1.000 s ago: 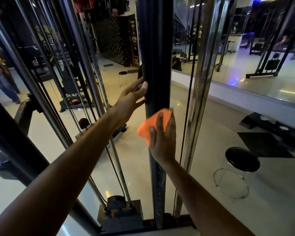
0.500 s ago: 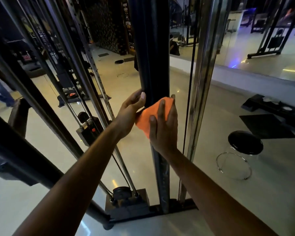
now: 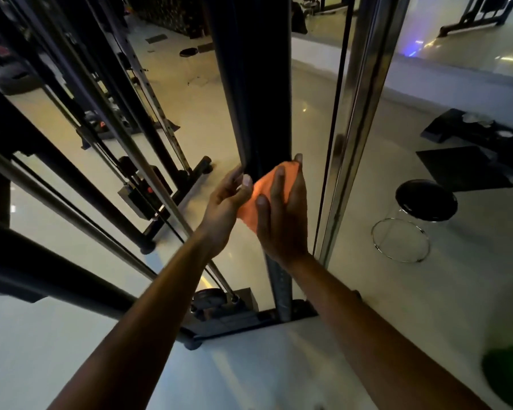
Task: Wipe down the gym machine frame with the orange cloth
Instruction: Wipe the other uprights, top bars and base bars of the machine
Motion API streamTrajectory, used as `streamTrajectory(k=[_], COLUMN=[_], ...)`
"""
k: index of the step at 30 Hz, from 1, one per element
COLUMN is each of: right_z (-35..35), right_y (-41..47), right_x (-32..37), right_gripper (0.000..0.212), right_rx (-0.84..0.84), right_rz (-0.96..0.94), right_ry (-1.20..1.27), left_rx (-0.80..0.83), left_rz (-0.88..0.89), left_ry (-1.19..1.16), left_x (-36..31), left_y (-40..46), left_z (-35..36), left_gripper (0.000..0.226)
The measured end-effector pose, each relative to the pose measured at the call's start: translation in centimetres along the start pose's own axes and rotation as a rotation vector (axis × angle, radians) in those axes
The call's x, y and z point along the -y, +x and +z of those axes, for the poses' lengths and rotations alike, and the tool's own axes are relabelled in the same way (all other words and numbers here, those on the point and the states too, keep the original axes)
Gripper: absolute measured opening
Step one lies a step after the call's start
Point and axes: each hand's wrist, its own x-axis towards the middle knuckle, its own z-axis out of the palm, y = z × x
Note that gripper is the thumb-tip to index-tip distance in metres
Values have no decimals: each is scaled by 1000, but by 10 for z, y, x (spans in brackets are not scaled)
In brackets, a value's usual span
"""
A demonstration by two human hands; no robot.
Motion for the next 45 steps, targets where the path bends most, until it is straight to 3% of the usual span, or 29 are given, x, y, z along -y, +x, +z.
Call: streamTrajectory(k=[2, 5, 8, 11, 15, 18, 23, 27, 35, 39, 42, 45], right_z=[9, 29, 32, 30, 27, 28, 56, 67, 76, 86, 90, 93], right_y=[-2, -61, -133, -158, -105, -73, -144, -183, -137, -206, -225, -182], right_x=[-10, -56, -77, -77, -40, -29, -93, -117, -102, -146, -153, -129], right_gripper=[69, 83, 66, 69, 83, 73, 77, 66, 74, 86, 76, 63], right_rx=[-4, 202, 283, 352, 139, 15, 135, 167, -56, 78, 121, 24], right_rz=[-17, -5, 210, 312, 256, 144, 87, 136, 19, 8, 99, 108], right_ry=[-50, -231, -212, -183, -40, -9, -229, -238, -209, -291, -255, -140], left_rx=[16, 63, 86, 93, 56, 83, 104, 128, 194, 159, 165, 190], left_rz=[19, 77, 118, 151, 102, 110, 126, 159, 121, 102, 88, 107], left_ry=[6, 61, 72, 93, 46, 24, 37, 48, 32, 38, 48, 7], left_x=[4, 8, 8, 21, 47, 64, 104, 126, 173, 190, 199, 215], left_y=[3, 4, 3, 3, 5, 12, 19, 25, 30, 34, 37, 39], left_z=[-4, -6, -2, 0, 4, 5, 3, -1, -1, -2, -1, -1], left_gripper=[76, 58, 57, 59, 58, 48, 49, 53, 47, 43, 38, 44])
